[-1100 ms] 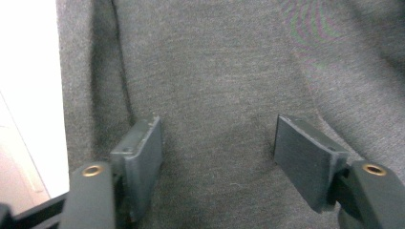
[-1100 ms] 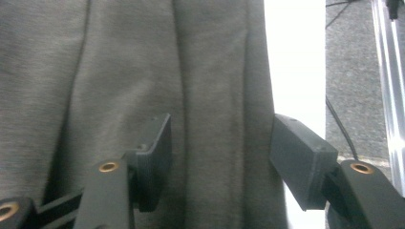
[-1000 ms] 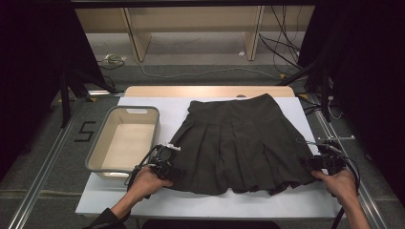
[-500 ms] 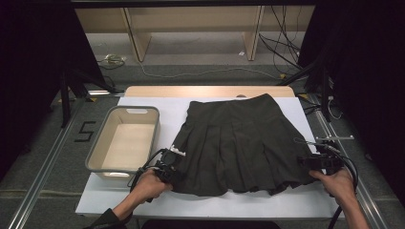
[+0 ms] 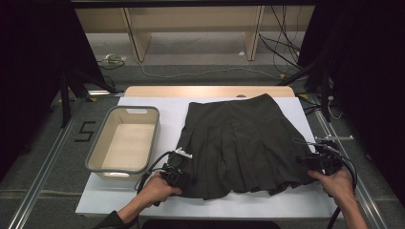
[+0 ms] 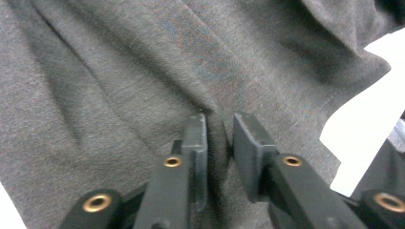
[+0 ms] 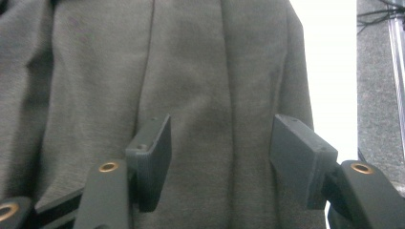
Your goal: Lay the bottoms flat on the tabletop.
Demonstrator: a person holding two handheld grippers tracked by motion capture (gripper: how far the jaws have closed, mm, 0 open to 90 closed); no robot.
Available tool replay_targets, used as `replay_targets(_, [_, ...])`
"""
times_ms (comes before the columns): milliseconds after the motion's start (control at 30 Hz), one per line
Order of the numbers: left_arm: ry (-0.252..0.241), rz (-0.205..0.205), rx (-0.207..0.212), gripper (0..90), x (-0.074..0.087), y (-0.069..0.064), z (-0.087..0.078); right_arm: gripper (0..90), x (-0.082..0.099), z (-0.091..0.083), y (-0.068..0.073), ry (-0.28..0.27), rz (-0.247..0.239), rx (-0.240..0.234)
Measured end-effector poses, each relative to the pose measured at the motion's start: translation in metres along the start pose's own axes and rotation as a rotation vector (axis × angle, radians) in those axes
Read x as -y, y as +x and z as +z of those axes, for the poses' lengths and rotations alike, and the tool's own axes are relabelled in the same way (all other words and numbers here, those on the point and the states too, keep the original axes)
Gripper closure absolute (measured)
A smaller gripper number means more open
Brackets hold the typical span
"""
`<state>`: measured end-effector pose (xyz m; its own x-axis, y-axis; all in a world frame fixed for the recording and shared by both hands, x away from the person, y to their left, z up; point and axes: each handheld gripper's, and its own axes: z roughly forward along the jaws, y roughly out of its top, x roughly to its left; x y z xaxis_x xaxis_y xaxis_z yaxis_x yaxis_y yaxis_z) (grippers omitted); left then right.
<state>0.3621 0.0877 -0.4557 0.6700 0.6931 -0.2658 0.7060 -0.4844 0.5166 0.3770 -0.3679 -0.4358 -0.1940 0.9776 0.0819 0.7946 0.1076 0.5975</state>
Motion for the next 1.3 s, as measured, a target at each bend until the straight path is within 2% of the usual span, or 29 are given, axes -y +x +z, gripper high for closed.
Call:
replay_targets(133, [-0.05,0.028,-0.006,59.7,-0.001,0.0,-0.011,39.0,-0.001,-0.007,0.004,-0.042,0.001,-0.004])
replay_targets(267, [-0.109,0.007,-0.027,49.1,-0.003,0.003,-0.024,38.2,-0.002,-0.015,0.012,-0.092,0.004,-0.015])
replay_targets(333, [-0.12,-0.002,-0.036,45.4,-0.002,0.005,-0.027,38.0,-0.003,-0.018,0.017,-0.111,-0.006,-0.024])
replay_targets(467, [-0.123,0.002,-0.092,40.3,-0.002,0.005,-0.031,36.4,-0.005,-0.02,0.03,-0.123,-0.026,-0.064])
replay_targets(633, [-0.117,-0.009,-0.119,34.4,0.0,0.006,-0.032,33.9,-0.007,-0.02,0.048,-0.121,-0.046,-0.128])
replay_targets(800, [-0.129,-0.024,-0.136,31.5,0.002,0.007,-0.035,33.0,-0.008,-0.02,0.068,-0.125,-0.076,-0.161])
replay_targets(900, [-0.129,-0.023,-0.144,30.6,0.004,0.008,-0.036,32.8,-0.009,-0.02,0.081,-0.124,-0.105,-0.178])
replay_targets(1000, [-0.099,-0.021,-0.15,30.8,0.008,0.008,-0.034,37.2,-0.009,-0.021,0.094,-0.143,-0.126,-0.206])
replay_targets(1067, [-0.081,-0.014,-0.157,35.1,0.011,0.01,-0.032,39.0,-0.009,-0.02,0.102,-0.142,-0.141,-0.244])
replay_targets(1133, [-0.063,0.002,-0.171,36.2,0.013,0.012,-0.03,39.8,-0.009,-0.018,0.112,-0.126,-0.155,-0.283])
replay_targets(1200, [-0.038,-0.002,-0.177,36.3,0.016,0.015,-0.025,39.8,-0.008,-0.014,0.122,-0.102,-0.176,-0.329])
replay_targets(1300, [-0.005,0.0,-0.159,40.1,0.019,0.017,-0.02,40.1,-0.008,-0.007,0.139,-0.073,-0.216,-0.334])
